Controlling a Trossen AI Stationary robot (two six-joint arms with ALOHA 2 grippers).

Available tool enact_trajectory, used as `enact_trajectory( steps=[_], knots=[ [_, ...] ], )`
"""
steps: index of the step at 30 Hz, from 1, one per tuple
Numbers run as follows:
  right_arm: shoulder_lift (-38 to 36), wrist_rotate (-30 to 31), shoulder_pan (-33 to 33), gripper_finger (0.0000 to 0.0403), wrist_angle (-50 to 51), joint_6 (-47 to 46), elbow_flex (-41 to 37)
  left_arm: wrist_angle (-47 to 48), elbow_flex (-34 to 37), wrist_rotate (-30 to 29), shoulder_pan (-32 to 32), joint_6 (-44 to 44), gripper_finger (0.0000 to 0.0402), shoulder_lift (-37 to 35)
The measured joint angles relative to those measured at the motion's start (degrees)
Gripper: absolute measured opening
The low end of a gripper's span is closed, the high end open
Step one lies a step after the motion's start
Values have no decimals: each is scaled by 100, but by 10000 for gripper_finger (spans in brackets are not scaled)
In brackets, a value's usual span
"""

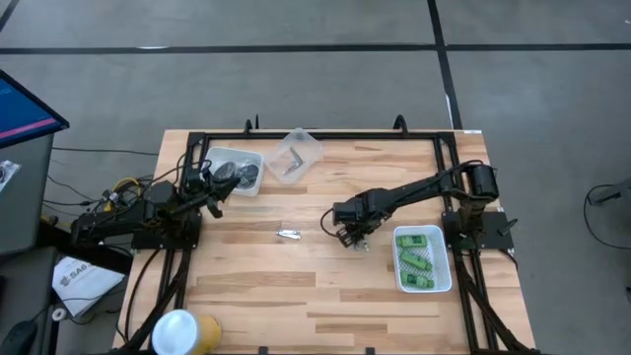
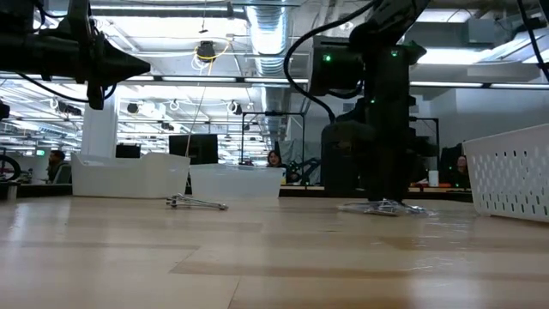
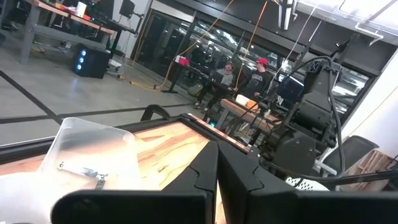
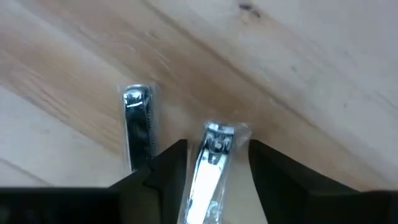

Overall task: Pick & Place Travel size toiletries
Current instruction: Put the silver nail cutter into the transparent bin

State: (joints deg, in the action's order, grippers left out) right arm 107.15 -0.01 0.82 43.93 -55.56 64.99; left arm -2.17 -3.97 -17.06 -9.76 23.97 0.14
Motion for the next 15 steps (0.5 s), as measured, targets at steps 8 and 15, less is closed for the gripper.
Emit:
enact_trajectory(
  steps=[8, 15],
  knots=[
    [0, 23, -445, 101, -31, 606, 0, -1, 0, 0, 0, 0, 1, 0],
    [4, 2, -598, 9, -105, 963, 6, 1, 0, 0, 0, -7, 1, 0]
  ],
)
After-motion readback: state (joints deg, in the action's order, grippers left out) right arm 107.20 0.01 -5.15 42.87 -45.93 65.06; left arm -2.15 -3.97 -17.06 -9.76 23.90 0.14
